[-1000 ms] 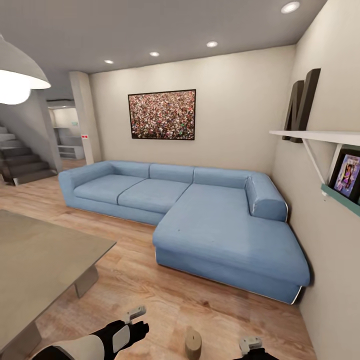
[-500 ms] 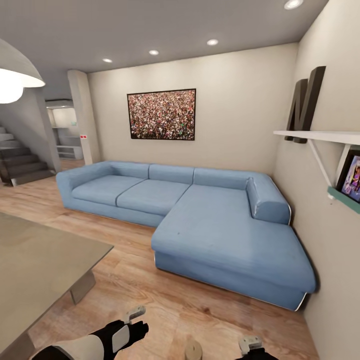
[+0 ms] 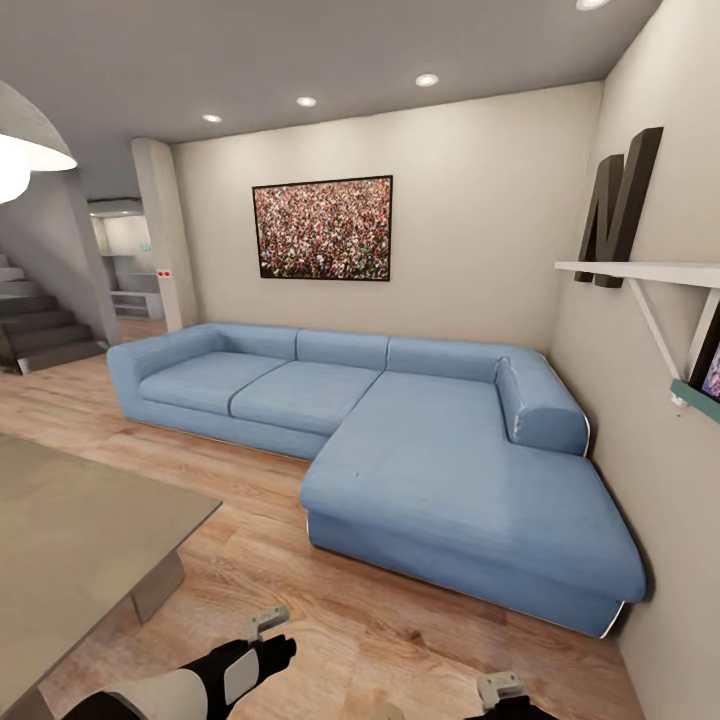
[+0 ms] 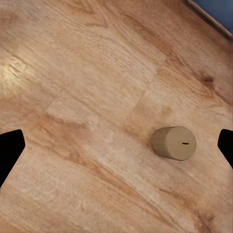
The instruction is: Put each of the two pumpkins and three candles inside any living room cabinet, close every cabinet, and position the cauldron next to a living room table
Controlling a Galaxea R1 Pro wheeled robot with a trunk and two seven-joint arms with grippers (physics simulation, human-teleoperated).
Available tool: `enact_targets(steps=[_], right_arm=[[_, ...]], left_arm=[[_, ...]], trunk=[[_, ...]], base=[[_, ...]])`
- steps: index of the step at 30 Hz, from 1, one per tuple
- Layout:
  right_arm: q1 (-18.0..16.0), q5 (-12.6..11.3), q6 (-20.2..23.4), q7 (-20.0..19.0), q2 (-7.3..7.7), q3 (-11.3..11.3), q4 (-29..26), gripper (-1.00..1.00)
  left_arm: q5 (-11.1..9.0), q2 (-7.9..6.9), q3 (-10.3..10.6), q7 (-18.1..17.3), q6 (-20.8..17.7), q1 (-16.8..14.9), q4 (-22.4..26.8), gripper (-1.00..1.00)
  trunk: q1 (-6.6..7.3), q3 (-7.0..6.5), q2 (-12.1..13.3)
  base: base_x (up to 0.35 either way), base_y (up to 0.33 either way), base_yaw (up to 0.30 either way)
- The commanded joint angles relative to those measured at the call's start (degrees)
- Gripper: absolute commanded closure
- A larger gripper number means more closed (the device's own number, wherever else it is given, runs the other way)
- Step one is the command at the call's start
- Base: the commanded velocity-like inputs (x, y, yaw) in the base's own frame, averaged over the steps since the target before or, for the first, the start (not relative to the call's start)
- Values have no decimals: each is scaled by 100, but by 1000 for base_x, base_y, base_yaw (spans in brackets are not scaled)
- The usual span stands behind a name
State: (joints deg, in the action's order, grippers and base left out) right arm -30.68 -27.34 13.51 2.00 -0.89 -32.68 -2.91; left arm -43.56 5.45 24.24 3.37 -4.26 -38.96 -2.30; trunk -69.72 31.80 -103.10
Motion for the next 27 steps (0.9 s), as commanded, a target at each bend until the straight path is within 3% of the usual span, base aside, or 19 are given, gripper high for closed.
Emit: enact_targets(steps=[1,7,16,19,21,25,26,27], right_arm=[[-2,-59,30,17,1,-47,-13,-100],[-6,-100,31,19,0,-20,-18,-100],[-7,-113,48,50,-23,23,-57,-100],[-8,-109,84,47,-24,24,-65,-100],[-8,-87,102,47,-25,20,-68,-100],[-14,-65,131,48,-30,17,-69,-100],[-20,-54,284,61,-94,17,-71,-100],[-25,-55,349,63,-119,17,-71,-100]], left_arm=[[-46,-1,47,6,-3,-6,-1,-100],[-40,-14,46,-28,9,-9,62,-100],[-14,-17,58,-30,-217,-15,801,-100],[2,-12,60,-23,-685,-15,1201,-100],[10,-10,62,43,-1285,-15,1804,-100],[11,-9,60,193,-1877,-19,2405,-100],[8,-9,56,382,-2354,-22,2850,-100],[8,-9,56,438,-2464,-22,2966,-100]], trunk=[[1,6,-3],[1,6,-3],[1,6,-3],[1,6,-3],[1,6,-3],[1,6,-3],[1,6,-3],[1,6,-3]], base=[[1,0,0],[0,0,0],[0,0,0],[0,0,0],[0,0,0],[0,0,0],[0,0,0],[0,0,0]])
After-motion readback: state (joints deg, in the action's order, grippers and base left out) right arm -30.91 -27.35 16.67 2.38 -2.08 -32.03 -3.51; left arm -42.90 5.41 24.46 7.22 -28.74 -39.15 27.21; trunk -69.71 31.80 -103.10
